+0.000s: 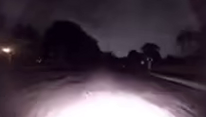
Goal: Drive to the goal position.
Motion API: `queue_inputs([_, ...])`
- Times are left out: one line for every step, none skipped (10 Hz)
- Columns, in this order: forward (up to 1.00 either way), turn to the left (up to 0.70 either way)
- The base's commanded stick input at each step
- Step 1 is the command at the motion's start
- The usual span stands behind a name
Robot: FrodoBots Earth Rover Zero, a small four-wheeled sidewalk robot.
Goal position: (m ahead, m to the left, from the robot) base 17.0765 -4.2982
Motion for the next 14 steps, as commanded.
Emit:
queue_inputs([0.70,0.00])
queue_inputs([0.70,0.00])
queue_inputs([0.70,0.00])
queue_inputs([0.70,0.00])
queue_inputs([0.70,0.00])
queue_inputs([0.70,0.00])
queue_inputs([0.70,0.00])
queue_inputs([0.70,0.00])
queue_inputs([0.70,0.00])
queue_inputs([0.70,0.00])
queue_inputs([0.70,0.00])
queue_inputs([0.70,0.00])
queue_inputs([0.70,0.00])
queue_inputs([0.70,0.00])
